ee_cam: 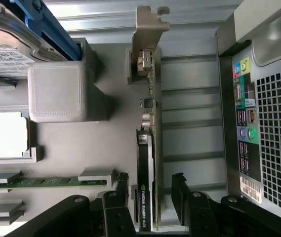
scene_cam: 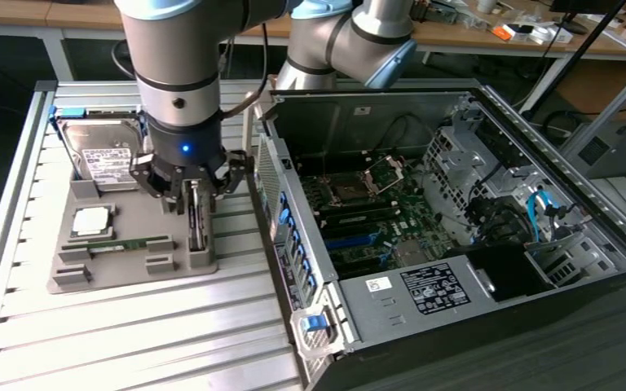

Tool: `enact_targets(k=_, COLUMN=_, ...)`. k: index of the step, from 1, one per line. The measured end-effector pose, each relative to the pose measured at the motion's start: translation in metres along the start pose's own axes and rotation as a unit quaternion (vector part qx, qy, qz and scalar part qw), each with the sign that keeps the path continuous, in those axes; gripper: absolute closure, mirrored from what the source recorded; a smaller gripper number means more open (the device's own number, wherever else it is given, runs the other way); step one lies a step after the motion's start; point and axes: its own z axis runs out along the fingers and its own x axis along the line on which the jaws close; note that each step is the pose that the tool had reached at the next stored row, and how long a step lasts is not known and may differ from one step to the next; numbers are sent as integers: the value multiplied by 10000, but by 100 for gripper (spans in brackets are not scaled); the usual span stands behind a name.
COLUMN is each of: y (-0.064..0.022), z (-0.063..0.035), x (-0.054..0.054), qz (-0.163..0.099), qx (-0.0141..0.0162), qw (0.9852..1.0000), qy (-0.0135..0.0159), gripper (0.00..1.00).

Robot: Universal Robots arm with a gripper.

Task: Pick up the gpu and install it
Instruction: 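Pick up the gpu and move the gpu toward the slot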

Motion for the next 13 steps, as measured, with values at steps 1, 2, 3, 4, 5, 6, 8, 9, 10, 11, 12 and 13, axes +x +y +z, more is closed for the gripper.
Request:
enact_targets(k=1, y=6, z=1, x=-11, qz=0, qx=0, qw=10000, qy=0, gripper=52)
enact_targets(k=2, y=21, z=2, x=-16, qz=0, qx=0, qw=10000, qy=-1, gripper=52)
enact_targets(k=3, y=41, z=2, x=-17, qz=-1, qx=0, qw=10000, qy=0, gripper=52)
enact_targets(k=4, y=66, z=3, x=-15, qz=-2, qx=0, qw=10000, qy=0, gripper=52)
enact_targets(k=5, y=93, z=4, x=-13, qz=-3, qx=0, qw=10000, qy=0, gripper=52)
enact_targets(k=6, y=119, z=5, x=-11, qz=-4, qx=1, qw=10000, qy=1, gripper=52)
enact_targets(k=8, y=192, z=26, x=-5, qz=-10, qx=0, qw=10000, qy=0, gripper=52)
enact_targets(k=9, y=218, z=37, x=-3, qz=-12, qx=0, qw=10000, qy=1, gripper=52)
enact_targets(k=10, y=244, z=47, x=0, qz=-13, qx=0, qw=10000, qy=1, gripper=52)
enact_targets(k=11, y=258, z=53, x=1, qz=-14, qx=0, qw=10000, qy=1, gripper=52)
enact_targets(k=12, y=266, z=57, x=3, qz=-13, qx=0, qw=10000, qy=1, gripper=52)
enact_targets(k=13, y=272, z=65, x=6, qz=-14, qx=-1, qw=10000, qy=0, gripper=52)
